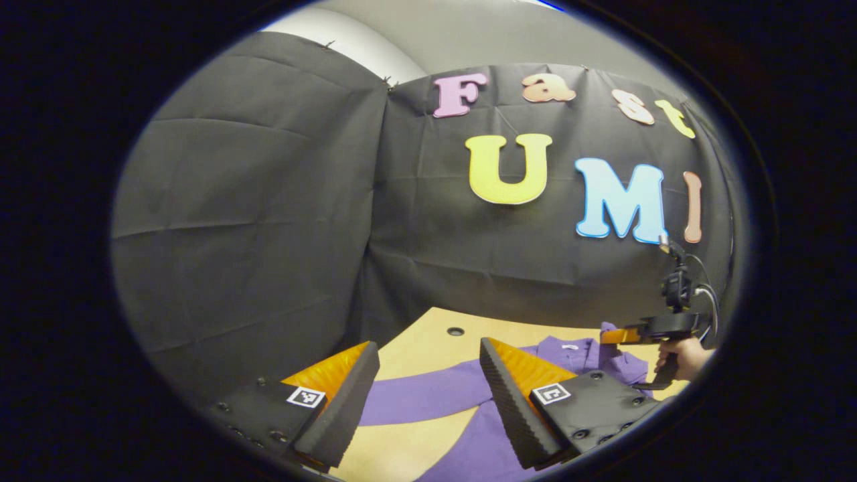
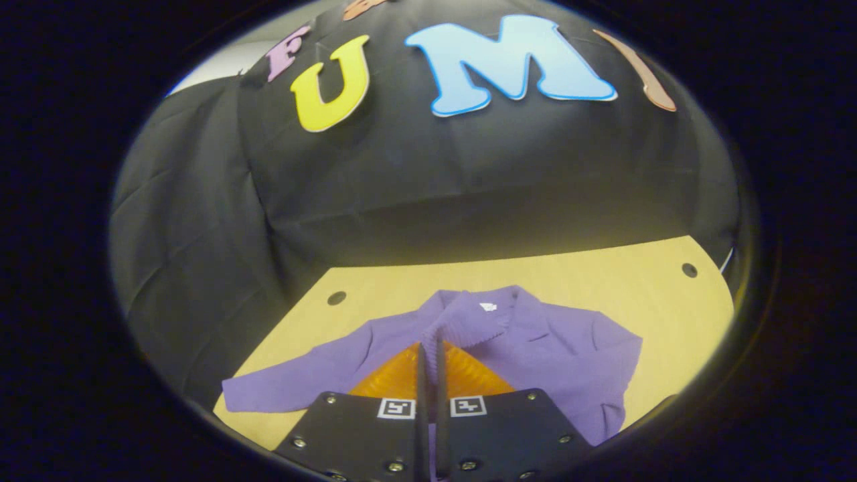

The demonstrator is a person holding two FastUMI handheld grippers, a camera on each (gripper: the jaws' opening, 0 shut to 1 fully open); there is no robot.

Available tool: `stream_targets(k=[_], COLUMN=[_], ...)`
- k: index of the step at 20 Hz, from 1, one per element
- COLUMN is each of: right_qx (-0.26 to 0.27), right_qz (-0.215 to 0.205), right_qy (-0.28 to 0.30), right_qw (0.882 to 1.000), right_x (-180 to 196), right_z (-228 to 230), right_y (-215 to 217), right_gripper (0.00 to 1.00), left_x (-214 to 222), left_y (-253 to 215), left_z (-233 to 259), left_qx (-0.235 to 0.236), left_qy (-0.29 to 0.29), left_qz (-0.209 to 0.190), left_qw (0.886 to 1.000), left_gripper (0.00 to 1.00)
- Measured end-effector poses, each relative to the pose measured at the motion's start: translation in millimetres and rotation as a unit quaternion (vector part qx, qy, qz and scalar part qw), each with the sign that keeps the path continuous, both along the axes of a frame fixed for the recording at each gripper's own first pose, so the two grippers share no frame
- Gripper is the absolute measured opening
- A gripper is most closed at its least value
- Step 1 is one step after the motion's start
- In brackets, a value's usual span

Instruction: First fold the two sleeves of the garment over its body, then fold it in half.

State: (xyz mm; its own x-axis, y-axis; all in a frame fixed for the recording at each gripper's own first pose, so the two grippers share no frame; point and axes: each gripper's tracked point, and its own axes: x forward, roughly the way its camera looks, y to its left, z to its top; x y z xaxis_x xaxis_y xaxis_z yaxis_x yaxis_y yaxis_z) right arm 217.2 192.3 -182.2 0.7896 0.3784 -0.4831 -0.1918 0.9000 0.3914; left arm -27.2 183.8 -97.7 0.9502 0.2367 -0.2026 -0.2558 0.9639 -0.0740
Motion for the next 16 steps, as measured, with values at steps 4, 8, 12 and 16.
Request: stream_targets(k=[4, 8, 12, 16], right_qx=[-0.027, -0.072, -0.085, -0.112], right_qz=[0.037, 0.059, 0.082, 0.086], right_qy=[0.020, 0.030, 0.026, -0.004], right_qw=[0.999, 0.995, 0.993, 0.990], right_x=[0.3, -2.6, -10.3, -18.6], right_z=[-30.7, -53.9, -53.5, -40.8], right_y=[51.6, 84.6, 97.4, 85.7], right_gripper=[0.04, 0.04, 0.18, 0.86], left_x=[-17.3, -31.0, -37.8, -35.7], left_y=[19.2, 37.5, 52.2, 58.0], left_z=[-9.0, -17.4, -25.2, -39.0], left_qx=[0.003, 0.003, -0.002, -0.012], left_qy=[0.008, 0.014, 0.015, 0.022], left_qz=[0.012, 0.026, 0.038, 0.041], left_qw=[1.000, 1.000, 0.999, 0.999], left_gripper=[0.97, 0.97, 0.96, 0.97])
